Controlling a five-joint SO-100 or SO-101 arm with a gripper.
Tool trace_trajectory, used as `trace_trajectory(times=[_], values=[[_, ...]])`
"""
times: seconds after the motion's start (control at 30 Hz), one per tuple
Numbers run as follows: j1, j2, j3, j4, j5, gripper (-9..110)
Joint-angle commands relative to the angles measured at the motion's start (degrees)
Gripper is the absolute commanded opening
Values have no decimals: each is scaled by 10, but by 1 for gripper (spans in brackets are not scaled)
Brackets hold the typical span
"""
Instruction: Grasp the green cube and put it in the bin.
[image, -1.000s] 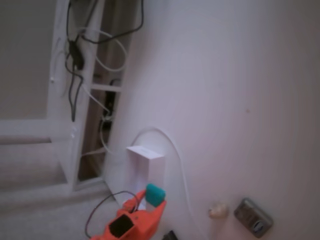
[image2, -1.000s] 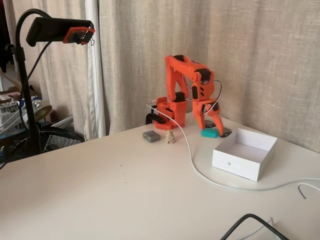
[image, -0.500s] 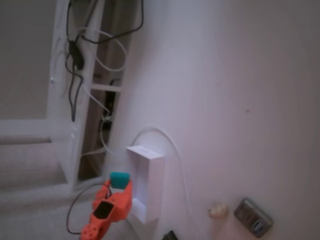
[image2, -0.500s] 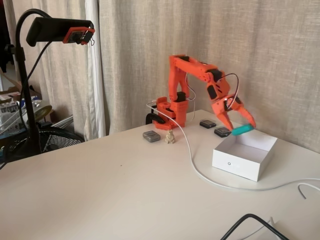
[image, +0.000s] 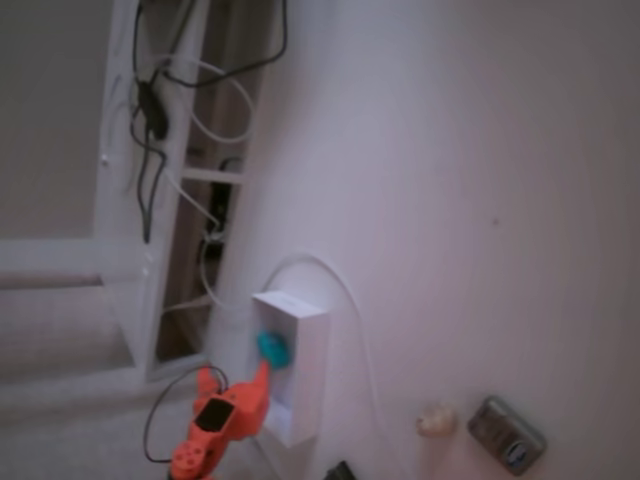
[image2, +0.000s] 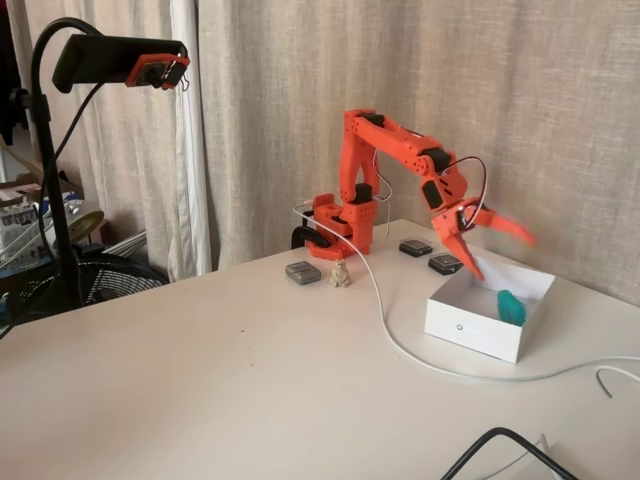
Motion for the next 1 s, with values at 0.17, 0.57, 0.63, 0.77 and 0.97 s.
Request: trace_trajectory(times=[0.17,0.57,0.63,0.77,0.97], values=[[-4,17,-21,16,-3,50],[-78,272,62,33,5,42],[-86,322,80,53,7,42],[-90,407,112,116,11,42],[-83,589,279,116,13,42]])
